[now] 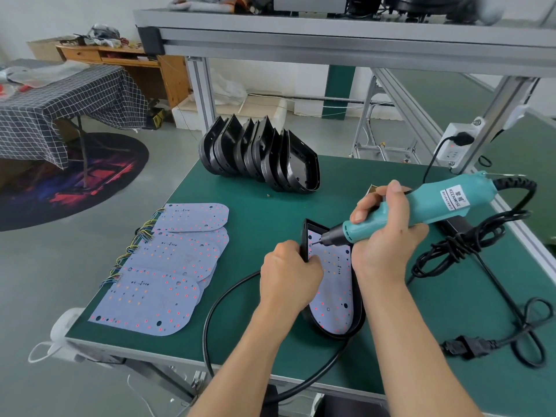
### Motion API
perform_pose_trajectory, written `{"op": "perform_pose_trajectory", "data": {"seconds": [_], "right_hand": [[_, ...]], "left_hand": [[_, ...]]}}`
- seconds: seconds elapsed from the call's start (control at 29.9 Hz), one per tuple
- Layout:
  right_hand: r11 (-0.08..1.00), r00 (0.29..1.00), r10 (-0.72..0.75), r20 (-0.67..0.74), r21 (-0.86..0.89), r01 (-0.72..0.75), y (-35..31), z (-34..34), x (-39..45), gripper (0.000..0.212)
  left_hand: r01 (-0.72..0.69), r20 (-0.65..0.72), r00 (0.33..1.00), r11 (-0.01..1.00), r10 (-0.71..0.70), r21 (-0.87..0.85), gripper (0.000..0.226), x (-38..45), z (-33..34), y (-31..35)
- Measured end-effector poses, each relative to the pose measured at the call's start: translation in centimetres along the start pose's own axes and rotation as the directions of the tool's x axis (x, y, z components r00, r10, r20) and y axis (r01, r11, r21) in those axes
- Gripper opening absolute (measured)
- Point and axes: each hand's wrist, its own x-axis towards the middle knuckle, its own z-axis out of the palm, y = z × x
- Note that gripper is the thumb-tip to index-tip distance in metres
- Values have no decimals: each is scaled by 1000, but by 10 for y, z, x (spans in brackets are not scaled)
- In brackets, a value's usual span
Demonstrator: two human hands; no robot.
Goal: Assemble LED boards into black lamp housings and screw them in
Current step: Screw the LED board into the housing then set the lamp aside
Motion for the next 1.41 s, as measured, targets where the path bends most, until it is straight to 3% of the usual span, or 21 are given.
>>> {"op": "perform_pose_trajectory", "data": {"seconds": [0.23, 0.97, 1.21, 1.41], "right_hand": [[995, 995, -78, 58, -59, 82, -7, 8, -7, 15], [997, 996, -52, 79, -52, 56, -9, 12, -12, 16], [998, 995, -48, 82, -38, 51, -9, 11, -12, 14], [999, 985, -33, 167, -28, 38, -9, 8, -13, 10]], "left_hand": [[-20, -24, 1000, 1000, 20, 12, 31, -4, 0, 1], [-62, -77, 995, 998, 60, -25, 38, -10, 1, -4], [-61, -75, 995, 998, 59, -31, 38, -10, 0, -2], [-10, 1, 1000, 998, 10, -63, 38, -9, -2, -3]]}}
